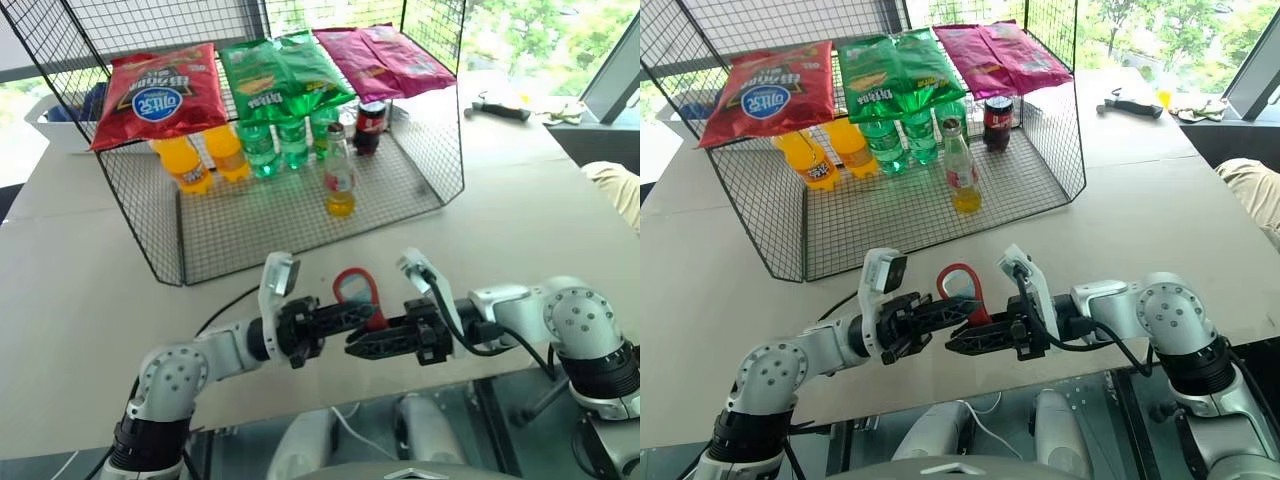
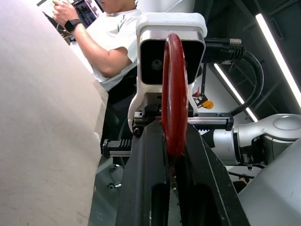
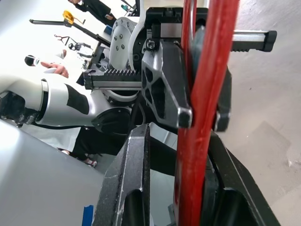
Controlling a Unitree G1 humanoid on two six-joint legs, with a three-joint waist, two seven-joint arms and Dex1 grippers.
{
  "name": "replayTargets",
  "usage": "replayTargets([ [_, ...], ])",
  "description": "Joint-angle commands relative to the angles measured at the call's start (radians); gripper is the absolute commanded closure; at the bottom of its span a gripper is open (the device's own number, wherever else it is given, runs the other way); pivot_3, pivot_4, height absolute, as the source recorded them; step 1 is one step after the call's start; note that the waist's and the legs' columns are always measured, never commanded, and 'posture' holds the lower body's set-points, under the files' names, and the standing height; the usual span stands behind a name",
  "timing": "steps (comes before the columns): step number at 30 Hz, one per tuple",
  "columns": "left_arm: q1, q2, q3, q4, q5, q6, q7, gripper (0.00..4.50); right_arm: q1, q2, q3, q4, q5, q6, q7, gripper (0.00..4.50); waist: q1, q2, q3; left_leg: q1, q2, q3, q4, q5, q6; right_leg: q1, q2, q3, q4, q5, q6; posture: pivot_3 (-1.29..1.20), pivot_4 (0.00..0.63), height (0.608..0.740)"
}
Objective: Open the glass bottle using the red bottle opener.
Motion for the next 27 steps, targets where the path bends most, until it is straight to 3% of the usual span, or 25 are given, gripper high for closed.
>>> replayTargets([
  [1, 0.003, 0.004, 0.027, -0.03, -0.009, -0.023, -0.012, 4.5, -0.003, -0.013, -0.009, -0.017, 0.035, 0.002, 0.008, 3.41, 0.0, 0.0, 0.0, 0.0, 0.0, 0.0, 0.0, 0.0, 0.0, 0.0, 0.0, 0.0, 0.0, 0.0, 0.0, 0.0, 0.15, 0.74],
  [17, -0.005, 0.006, 0.015, -0.026, 0.0, -0.032, -0.019, 4.5, -0.005, 0.003, -0.021, 0.015, 0.035, -0.017, -0.019, 3.41, 0.0, 0.0, 0.0, 0.0, 0.0, 0.0, 0.001, 0.0, 0.0, 0.0, 0.0, 0.0, 0.001, 0.0, 0.0, 0.0, 0.15, 0.74],
  [18, -0.004, 0.005, 0.015, -0.026, 0.0, -0.032, -0.018, 4.5, -0.002, 0.003, -0.02, 0.013, 0.034, -0.016, -0.018, 3.91, 0.0, 0.0, 0.0, 0.0, 0.0, 0.0, 0.001, 0.0, 0.0, 0.0, 0.0, 0.0, 0.001, 0.0, 0.0, 0.0, 0.15, 0.74],
  [20, -0.005, 0.003, 0.016, -0.023, -0.001, -0.031, -0.013, 4.5, 0.003, 0.0, -0.017, 0.009, 0.028, -0.012, -0.01, 4.4, 0.0, 0.0, 0.0, 0.0, 0.0, 0.0, 0.001, 0.0, 0.0, 0.0, 0.0, 0.0, 0.001, 0.0, 0.0, 0.0, 0.15, 0.74],
  [27, -0.003, -0.008, 0.043, -0.005, 0.01, -0.059, -0.006, 4.5, 0.019, -0.006, -0.021, 0.001, 0.001, -0.019, -0.016, 4.4, 0.0, 0.0, 0.0, 0.0, 0.0, 0.0, 0.001, 0.0, 0.0, 0.0, 0.0, 0.0, 0.001, 0.0, 0.0, 0.0, 0.15, 0.74],
])
